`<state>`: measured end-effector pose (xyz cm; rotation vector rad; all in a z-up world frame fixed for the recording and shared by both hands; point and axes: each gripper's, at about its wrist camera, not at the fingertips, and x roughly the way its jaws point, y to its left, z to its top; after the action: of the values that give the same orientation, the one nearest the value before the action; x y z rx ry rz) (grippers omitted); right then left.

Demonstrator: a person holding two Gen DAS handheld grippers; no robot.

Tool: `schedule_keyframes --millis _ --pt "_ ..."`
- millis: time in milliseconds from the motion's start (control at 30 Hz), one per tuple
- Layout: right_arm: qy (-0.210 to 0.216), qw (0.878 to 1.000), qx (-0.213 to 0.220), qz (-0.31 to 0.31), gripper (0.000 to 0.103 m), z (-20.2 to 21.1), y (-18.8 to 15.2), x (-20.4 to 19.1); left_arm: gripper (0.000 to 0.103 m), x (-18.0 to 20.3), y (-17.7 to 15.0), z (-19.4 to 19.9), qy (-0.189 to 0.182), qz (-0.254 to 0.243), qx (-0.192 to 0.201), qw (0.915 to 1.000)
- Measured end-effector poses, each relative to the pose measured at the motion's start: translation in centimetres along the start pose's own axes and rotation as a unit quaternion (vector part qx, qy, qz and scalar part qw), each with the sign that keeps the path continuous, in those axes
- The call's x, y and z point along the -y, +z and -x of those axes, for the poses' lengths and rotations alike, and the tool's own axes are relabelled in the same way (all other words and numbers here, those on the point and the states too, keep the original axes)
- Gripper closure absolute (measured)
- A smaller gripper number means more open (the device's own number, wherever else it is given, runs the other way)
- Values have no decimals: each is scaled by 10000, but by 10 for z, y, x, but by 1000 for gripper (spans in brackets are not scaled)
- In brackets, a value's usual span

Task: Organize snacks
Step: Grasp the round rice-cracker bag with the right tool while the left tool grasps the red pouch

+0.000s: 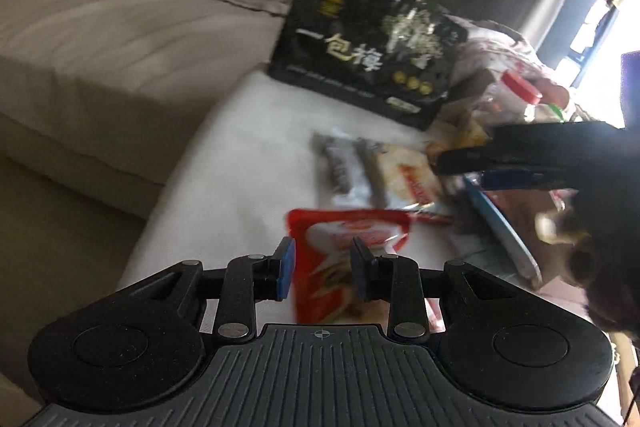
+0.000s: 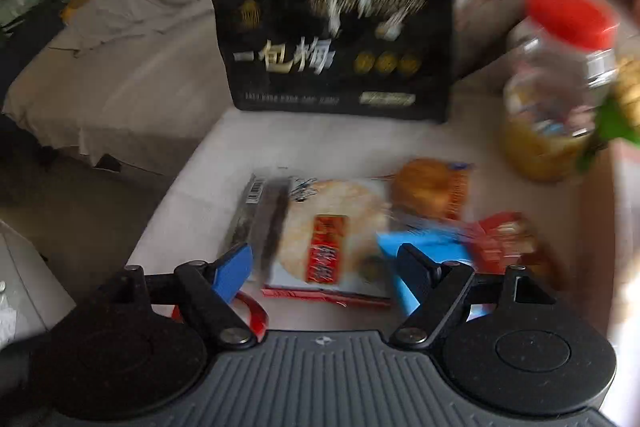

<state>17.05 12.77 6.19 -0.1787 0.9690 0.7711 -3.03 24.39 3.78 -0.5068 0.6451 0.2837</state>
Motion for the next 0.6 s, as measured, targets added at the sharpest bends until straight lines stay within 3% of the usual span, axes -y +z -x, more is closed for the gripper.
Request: schedule_keyframes --millis 133,267,333,400,600 --pt "-608 9979 138 163 22 -31 12 -18 69 -15 -8 3 -121 188 -63 9997" --pt "-589 9977 -325 116 18 -58 18 -21 69 -25 -12 2 -275 381 -84 9989" --pt "-670 9974 -252 86 19 -59 20 -22 69 -29 -13 0 -327 455 -105 9984" --pt "-602 9979 -225 9 28 -52 18 -21 69 -31 -14 -2 -361 498 -132 9980" --pt "-317 9982 135 487 28 -2 -9 -28 69 -29 -15 -5 -424 499 -156 9977"
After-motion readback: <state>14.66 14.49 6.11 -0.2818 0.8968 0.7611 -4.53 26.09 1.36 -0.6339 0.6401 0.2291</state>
